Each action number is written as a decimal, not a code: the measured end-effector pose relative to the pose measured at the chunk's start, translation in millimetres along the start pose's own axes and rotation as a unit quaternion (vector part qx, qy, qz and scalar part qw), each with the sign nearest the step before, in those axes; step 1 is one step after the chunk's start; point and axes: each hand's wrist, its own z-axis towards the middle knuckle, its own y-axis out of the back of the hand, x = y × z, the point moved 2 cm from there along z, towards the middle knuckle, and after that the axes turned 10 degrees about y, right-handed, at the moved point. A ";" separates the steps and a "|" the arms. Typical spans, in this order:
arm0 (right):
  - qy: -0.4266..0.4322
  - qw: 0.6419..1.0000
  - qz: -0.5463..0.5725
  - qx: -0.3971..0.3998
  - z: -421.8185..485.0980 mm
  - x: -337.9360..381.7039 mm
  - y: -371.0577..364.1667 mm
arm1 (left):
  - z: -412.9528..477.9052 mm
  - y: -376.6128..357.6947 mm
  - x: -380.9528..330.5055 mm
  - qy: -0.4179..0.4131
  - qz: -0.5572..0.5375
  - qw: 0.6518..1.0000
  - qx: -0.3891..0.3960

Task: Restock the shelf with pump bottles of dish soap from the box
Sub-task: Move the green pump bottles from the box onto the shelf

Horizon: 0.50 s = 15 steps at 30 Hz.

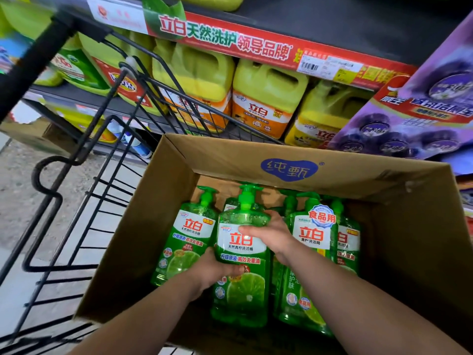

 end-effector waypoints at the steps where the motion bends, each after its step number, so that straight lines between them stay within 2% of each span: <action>1: 0.008 1.000 0.000 -0.002 -1.3 2.2 -1.1 | -2.2 0.7 -1.2 -0.002 -0.007 1.000 0.001; 7: 0.070 0.997 0.014 0.006 -14.6 29.6 -0.4 | -17.2 8.3 -10.2 -0.051 -0.034 0.998 -0.005; 15: 0.142 0.988 0.065 -0.016 -47.7 80.5 36.9 | -61.1 2.6 -51.9 -0.161 -0.031 0.987 0.003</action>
